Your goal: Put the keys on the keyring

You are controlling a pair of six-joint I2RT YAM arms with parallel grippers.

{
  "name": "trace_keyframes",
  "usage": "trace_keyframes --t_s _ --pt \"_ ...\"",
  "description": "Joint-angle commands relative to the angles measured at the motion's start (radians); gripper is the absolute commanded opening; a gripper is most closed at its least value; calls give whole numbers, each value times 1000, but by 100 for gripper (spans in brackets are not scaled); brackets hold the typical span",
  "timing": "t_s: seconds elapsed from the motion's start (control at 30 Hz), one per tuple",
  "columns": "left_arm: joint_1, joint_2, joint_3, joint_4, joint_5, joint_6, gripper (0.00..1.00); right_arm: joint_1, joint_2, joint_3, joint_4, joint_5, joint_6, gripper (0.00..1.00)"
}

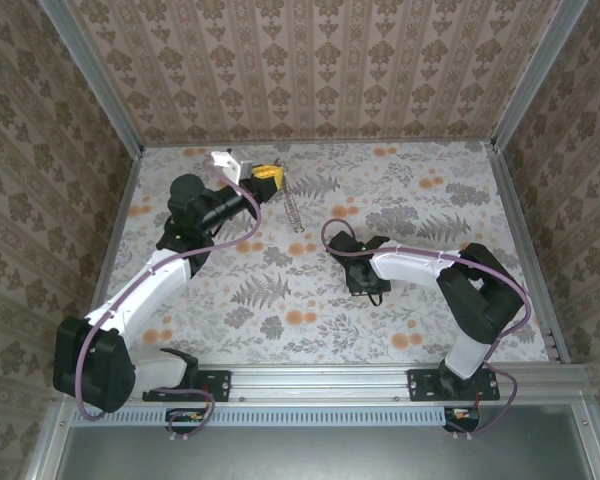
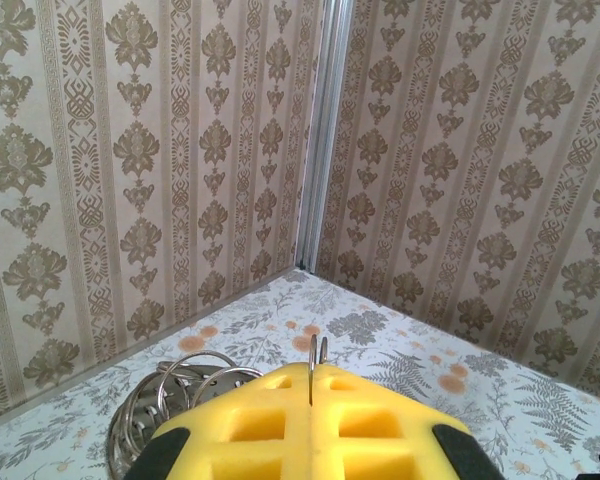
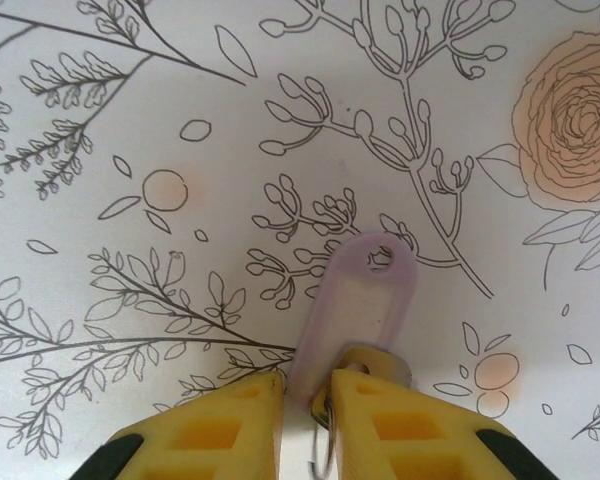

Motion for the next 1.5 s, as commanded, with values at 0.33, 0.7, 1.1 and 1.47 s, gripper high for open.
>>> trace_keyframes --t_s 0.33,0.7,1.1,1.47 --pt "-7 18 37 64 48 -23 0 1 -51 -28 -31 26 4 16" --pt "-14 26 45 59 45 -22 0 -4 -59 -43 -18 15 1 3" --pt "-25 37 89 -3 65 -2 0 -134 -277 -12 56 -143 -111 0" --pt "-92 89 192 -91 78 33 0 -410 -445 26 508 -679 -131 0"
